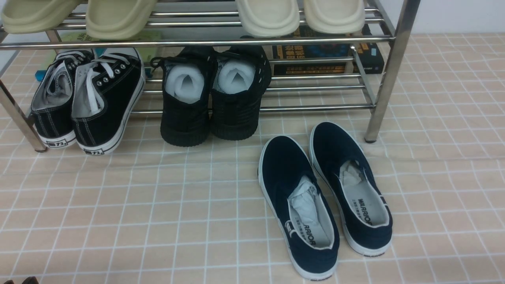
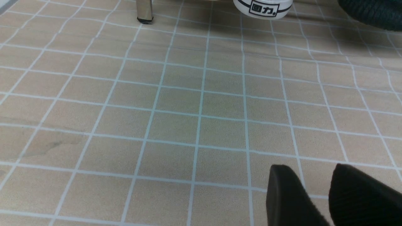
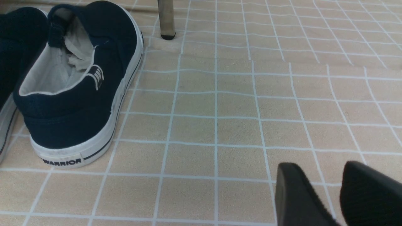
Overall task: Take the shoes off the shelf from the light coffee tablecloth by hand.
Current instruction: 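Grasp a shoe standing on the lower shelf of the shoe rack with the left gripper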
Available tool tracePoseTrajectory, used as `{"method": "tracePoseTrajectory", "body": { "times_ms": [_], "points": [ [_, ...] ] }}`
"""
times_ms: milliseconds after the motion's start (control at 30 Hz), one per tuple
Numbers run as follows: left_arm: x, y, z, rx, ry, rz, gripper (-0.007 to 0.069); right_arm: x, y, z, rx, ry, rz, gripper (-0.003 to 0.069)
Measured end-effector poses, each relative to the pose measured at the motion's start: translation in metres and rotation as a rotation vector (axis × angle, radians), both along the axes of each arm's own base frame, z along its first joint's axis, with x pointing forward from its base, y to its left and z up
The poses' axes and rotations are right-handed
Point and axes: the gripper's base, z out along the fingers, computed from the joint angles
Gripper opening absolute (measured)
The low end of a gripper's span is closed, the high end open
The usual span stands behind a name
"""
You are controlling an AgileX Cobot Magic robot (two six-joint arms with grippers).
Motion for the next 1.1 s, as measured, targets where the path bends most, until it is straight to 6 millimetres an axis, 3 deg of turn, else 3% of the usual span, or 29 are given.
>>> {"method": "tracePoseTrajectory", "body": {
  "times_ms": [167,300,367,400,467,533,600,700,967,1100],
  "points": [
    [0.000,0.001,0.000,0.051,-0.012,0.000,0.0239,0.000,0.000,0.000,-0.003,0.000,0.000,0.0239],
    [0.002,-0.002,0.004,-0.160,-0.081,0.025,0.0239,0.001,-0.001,0.001,-0.033,-0.021,-0.003,0.0239],
    [0.003,-0.005,0.009,-0.453,-0.129,0.059,0.0239,0.002,0.001,0.002,0.117,-0.045,-0.022,0.0239],
    [0.003,-0.005,0.010,-0.476,-0.131,0.061,0.0239,0.002,0.002,0.003,0.163,-0.048,-0.027,0.0239],
    [0.004,-0.008,0.013,-0.741,-0.151,0.093,0.0239,0.002,0.006,0.007,0.522,-0.068,-0.065,0.0239],
    [0.004,-0.008,0.014,-0.827,-0.161,0.104,0.0239,0.003,0.008,0.010,0.683,-0.076,-0.081,0.0239],
    [0.004,-0.008,0.017,-0.916,-0.186,0.113,0.0239,0.003,0.010,0.013,0.951,-0.077,-0.110,0.0239],
    [0.005,-0.007,0.019,-0.941,-0.212,0.113,0.0239,0.003,0.010,0.014,1.050,-0.068,-0.121,0.0239],
    [0.005,-0.006,0.023,-1.000,-0.251,0.112,0.0239,0.003,0.012,0.015,1.112,-0.054,-0.122,0.0228],
    [0.004,-0.006,0.029,-1.014,-0.286,0.103,0.0206,-0.002,0.013,0.046,0.974,-0.137,-0.039,0.0155]
  ]
}}
